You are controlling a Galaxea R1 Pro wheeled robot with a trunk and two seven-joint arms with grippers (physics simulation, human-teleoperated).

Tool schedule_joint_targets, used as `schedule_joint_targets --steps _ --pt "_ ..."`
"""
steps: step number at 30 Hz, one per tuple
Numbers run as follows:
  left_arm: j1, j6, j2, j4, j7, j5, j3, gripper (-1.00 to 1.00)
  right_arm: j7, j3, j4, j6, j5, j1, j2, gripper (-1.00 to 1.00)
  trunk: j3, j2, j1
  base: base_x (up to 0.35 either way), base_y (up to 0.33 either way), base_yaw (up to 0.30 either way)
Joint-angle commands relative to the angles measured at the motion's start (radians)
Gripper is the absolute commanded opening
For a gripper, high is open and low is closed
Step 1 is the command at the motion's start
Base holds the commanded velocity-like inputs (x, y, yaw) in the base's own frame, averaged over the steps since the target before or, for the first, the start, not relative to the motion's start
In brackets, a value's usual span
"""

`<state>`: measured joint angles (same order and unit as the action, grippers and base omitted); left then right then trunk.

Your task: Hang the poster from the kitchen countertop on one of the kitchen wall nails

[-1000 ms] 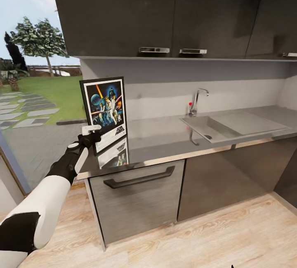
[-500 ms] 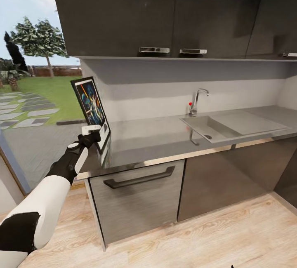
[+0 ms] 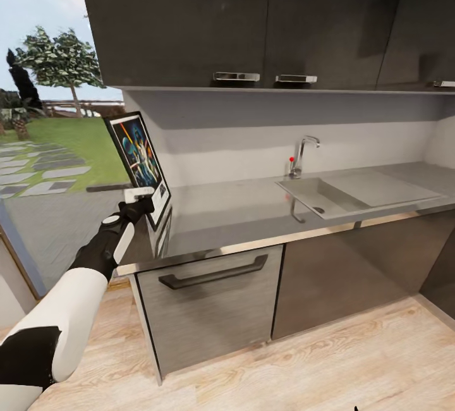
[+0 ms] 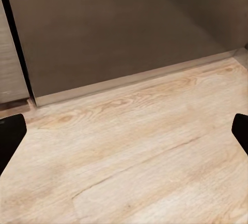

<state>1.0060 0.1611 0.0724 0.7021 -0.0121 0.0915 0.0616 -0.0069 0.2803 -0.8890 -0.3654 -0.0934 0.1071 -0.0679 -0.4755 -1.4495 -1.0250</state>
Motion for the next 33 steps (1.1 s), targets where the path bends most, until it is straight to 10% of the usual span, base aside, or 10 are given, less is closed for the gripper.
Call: schedule_joint_targets --steps 1,17,33 --pt "0.0 0.007 0.0 0.004 0.001 0.008 0.001 -1.0 -0.001 0.002 -0.001 -0.001 -0.01 0.0 0.0 1.0 -0.001 -0.001 0.0 0.0 0.0 0.0" --pt "0.0 0.084 -0.001 0.07 0.0 0.008 0.001 -1.0 -0.001 0.002 -0.002 -0.001 -0.009 -0.001 0.0 1.0 -0.001 -0.001 0.0 -0.011 0.0 0.0" --pt "0.0 0.089 -0.002 0.075 -0.001 0.008 -0.011 -1.0 -0.001 0.002 -0.002 -0.001 -0.011 0.0 0.0 1.0 -0.001 -0.001 0.0 -0.303 0.0 0.0"
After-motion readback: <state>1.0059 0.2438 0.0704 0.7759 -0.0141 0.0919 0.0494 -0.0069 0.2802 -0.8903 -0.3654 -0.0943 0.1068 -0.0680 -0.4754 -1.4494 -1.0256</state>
